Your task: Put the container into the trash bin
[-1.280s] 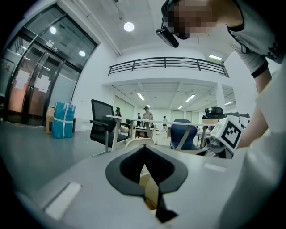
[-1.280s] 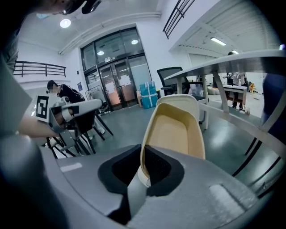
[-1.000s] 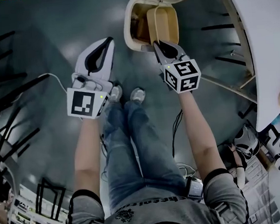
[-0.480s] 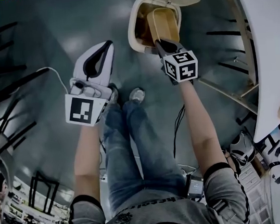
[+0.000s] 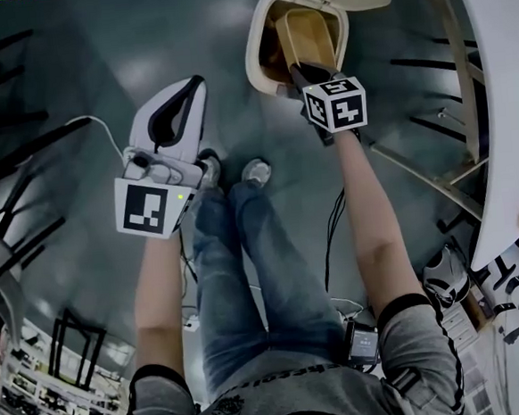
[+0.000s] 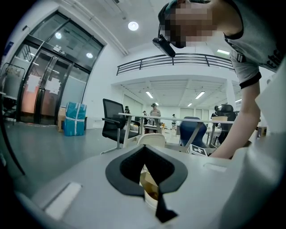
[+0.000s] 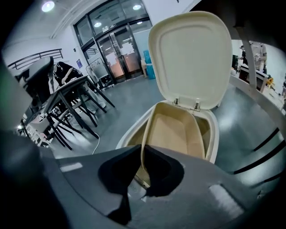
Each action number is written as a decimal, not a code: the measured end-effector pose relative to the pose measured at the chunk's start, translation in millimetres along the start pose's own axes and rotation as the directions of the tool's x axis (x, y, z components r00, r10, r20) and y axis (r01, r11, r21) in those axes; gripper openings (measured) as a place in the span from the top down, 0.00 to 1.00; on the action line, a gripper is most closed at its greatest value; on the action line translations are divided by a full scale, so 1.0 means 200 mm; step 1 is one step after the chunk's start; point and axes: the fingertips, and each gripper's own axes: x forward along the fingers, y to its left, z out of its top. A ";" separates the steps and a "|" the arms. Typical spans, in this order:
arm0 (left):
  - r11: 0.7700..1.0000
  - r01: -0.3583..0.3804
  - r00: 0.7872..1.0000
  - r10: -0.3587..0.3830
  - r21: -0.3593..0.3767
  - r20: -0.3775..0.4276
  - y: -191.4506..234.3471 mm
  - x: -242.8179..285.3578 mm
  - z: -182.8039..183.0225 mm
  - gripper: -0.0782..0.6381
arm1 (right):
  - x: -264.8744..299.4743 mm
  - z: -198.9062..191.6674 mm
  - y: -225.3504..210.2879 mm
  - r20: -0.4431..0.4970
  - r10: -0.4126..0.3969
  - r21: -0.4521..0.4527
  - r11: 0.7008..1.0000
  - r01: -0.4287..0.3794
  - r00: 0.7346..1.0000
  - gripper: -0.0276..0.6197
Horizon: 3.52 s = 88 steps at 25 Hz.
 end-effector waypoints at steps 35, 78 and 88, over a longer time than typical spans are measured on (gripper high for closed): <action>0.992 0.125 0.992 -0.125 0.025 0.016 -0.03 -0.05 0.08 0.87 | -0.28 0.11 0.11 0.220 -0.135 0.172 0.980 0.097 0.966 0.95; 0.930 0.357 0.932 -0.361 0.093 0.029 -0.40 -0.39 0.78 0.88 | -1.64 0.36 0.89 0.541 -0.360 0.263 0.931 0.254 0.760 0.95; 0.927 0.355 0.930 -0.363 0.120 0.054 -0.42 -0.47 0.98 0.88 | -1.84 0.46 1.02 0.590 -0.371 0.265 0.928 0.262 0.717 0.95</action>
